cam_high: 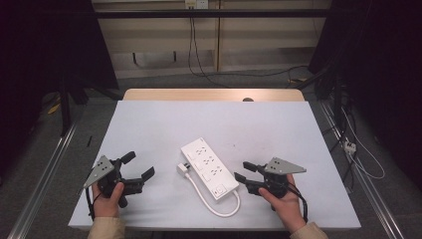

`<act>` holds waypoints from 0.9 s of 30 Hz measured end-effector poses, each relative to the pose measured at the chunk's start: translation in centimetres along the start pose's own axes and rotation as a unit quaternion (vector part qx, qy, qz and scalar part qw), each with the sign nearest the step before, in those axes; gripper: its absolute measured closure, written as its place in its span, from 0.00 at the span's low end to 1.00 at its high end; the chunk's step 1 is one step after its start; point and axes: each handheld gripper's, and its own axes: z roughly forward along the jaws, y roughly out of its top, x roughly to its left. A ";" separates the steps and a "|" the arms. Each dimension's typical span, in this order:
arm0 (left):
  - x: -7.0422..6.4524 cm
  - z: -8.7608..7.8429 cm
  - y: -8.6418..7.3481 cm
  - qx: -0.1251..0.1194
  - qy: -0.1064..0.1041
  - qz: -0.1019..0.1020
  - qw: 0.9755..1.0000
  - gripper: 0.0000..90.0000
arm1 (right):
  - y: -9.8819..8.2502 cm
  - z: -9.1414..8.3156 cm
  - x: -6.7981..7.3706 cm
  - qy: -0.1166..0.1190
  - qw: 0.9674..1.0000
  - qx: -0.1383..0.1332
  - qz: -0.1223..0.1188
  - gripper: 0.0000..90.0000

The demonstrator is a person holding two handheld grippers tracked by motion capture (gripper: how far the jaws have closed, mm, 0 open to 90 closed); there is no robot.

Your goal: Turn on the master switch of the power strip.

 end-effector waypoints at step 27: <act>0.0 0.1 -0.1 0.001 -0.003 -0.003 1.000 0.04 | 0.1 1.6 0.8 0.059 0.998 0.034 0.001 0.83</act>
